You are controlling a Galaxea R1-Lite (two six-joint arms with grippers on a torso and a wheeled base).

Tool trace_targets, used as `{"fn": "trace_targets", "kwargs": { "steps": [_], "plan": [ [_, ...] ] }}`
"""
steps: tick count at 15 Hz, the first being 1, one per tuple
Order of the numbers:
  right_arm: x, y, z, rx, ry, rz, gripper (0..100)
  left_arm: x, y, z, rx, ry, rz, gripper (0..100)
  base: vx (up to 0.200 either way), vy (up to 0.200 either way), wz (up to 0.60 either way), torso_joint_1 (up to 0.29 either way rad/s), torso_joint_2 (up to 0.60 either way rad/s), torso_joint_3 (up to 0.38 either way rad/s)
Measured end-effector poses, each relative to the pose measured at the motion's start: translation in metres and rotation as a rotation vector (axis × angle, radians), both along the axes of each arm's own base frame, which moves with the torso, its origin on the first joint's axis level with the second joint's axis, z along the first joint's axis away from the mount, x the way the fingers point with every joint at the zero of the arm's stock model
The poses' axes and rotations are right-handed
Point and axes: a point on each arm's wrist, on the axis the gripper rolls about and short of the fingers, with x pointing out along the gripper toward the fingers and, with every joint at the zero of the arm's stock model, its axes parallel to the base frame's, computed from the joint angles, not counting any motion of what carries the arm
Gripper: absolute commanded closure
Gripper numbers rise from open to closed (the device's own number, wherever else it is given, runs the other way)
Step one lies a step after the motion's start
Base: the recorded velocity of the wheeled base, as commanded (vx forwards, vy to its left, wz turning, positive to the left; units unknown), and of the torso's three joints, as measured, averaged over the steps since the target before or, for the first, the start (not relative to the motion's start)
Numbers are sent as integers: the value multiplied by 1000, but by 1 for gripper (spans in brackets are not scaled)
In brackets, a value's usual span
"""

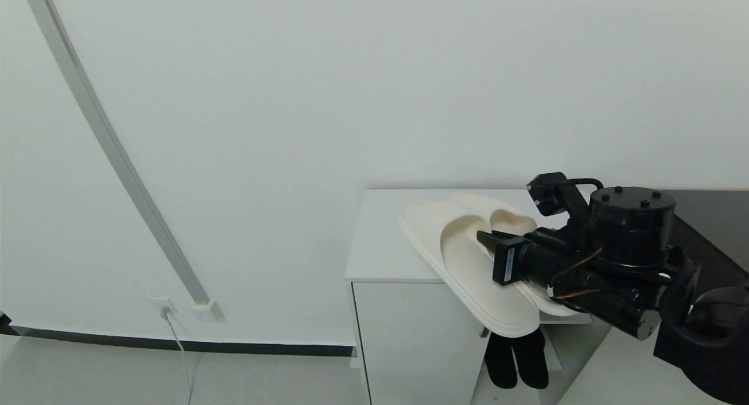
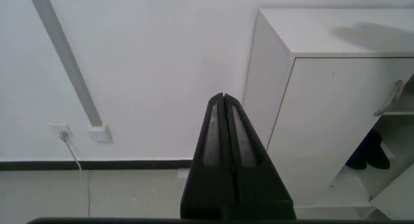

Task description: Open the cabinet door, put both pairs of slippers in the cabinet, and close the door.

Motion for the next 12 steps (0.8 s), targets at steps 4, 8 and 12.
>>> {"fn": "trace_targets", "kwargs": {
  "steps": [4,8,12],
  "plan": [
    [0,-1,-2,-6,5,-10,100,0,0,0,-1,0,0,100,-100,0,0,-1,0,1],
    [0,-1,-3,-11,8,-11,100,0,0,0,-1,0,-1,100,-200,0,0,2,5,4],
    [-1,0,-4,-14,9,-7,100,0,0,0,-1,0,-1,100,-150,0,0,1,3,2]
  ]
}}
